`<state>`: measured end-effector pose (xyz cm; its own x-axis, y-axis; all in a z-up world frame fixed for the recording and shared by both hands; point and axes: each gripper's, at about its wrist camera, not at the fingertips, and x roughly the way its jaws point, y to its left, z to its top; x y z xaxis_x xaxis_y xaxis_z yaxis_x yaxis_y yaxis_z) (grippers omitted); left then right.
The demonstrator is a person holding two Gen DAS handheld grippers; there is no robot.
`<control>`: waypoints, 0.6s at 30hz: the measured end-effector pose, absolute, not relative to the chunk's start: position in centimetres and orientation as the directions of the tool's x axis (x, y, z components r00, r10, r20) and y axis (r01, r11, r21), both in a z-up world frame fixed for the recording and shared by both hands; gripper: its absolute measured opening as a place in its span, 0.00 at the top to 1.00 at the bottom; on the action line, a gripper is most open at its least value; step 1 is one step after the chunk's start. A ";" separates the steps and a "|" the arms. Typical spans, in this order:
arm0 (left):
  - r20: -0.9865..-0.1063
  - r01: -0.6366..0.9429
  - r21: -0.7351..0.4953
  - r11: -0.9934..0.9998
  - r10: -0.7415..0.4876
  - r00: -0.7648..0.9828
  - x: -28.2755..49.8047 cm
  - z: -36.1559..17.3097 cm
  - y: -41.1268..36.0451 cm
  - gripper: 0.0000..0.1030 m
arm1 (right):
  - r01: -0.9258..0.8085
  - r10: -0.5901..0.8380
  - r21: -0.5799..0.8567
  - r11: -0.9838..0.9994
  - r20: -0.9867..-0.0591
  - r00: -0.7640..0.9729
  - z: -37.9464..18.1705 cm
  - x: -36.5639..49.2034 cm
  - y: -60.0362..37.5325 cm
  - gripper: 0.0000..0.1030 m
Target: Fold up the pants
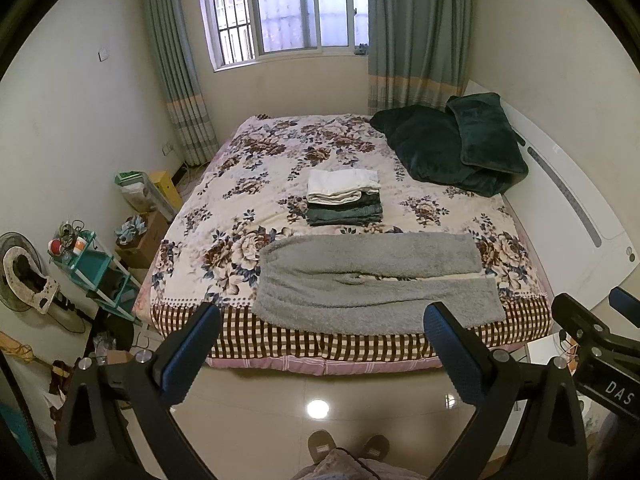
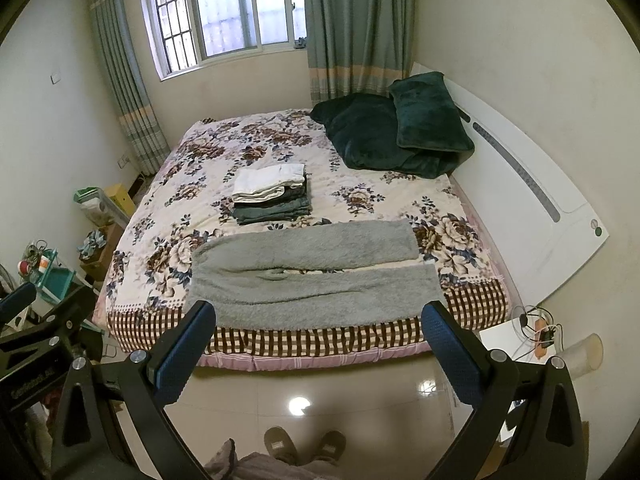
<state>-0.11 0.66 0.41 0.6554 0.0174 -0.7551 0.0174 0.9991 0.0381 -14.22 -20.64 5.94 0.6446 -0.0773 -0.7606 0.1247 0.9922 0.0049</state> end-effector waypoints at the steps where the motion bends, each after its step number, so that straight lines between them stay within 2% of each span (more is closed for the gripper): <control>1: -0.754 0.017 0.038 0.999 0.017 0.656 -0.2 0.4 0.6 0.00 | 0.125 -0.077 0.005 0.992 -0.761 0.645 5.9 -14.2 -20.7 0.00; 18: -0.751 0.019 0.039 0.999 0.016 0.660 0.0 0.8 0.6 0.00 | 0.127 -0.079 0.004 0.992 -0.760 0.645 6.1 -14.0 -20.6 0.00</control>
